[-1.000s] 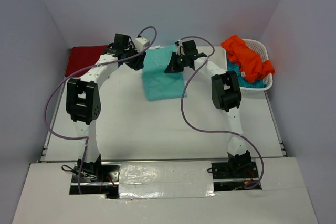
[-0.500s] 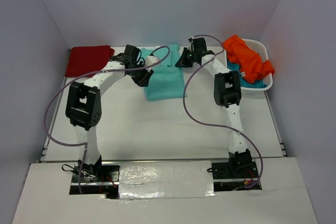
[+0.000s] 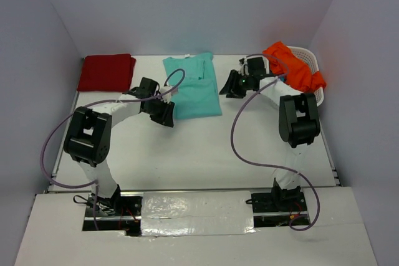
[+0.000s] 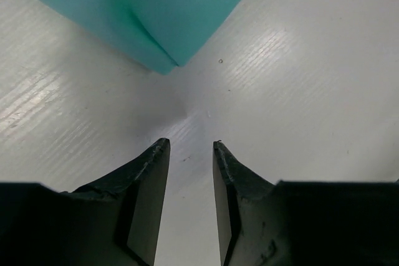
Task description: Fold and stack the t-shirts
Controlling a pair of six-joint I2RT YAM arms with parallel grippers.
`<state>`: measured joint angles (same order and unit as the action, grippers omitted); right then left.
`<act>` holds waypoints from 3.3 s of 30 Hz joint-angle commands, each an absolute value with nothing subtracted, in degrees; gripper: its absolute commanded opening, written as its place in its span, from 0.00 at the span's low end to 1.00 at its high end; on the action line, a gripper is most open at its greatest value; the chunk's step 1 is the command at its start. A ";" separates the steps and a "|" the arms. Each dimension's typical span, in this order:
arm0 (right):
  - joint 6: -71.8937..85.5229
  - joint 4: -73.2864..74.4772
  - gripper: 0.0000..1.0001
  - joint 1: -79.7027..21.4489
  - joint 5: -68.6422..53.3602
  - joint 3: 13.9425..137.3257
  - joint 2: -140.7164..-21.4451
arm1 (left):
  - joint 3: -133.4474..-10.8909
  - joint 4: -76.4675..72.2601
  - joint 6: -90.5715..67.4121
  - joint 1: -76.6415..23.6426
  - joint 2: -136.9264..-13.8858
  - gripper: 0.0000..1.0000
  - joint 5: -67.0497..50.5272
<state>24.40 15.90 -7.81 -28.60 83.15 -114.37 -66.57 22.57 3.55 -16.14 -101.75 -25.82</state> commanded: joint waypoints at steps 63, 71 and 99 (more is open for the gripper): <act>20.04 11.60 0.00 -12.21 -34.45 53.62 -102.05 | -62.49 27.93 24.42 -14.50 -99.06 0.00 -31.11; 21.79 13.53 0.01 -17.75 -35.24 42.73 -93.35 | -54.85 48.85 48.14 -18.02 -87.03 0.35 -33.49; 31.02 11.60 0.52 -19.60 -32.87 31.55 -83.58 | -42.62 20.30 62.49 -42.01 -81.82 0.75 -12.21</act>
<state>30.68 12.84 -19.16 -33.76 32.27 -82.76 -41.04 19.68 61.54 -41.54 -79.85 -11.86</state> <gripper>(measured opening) 0.525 0.773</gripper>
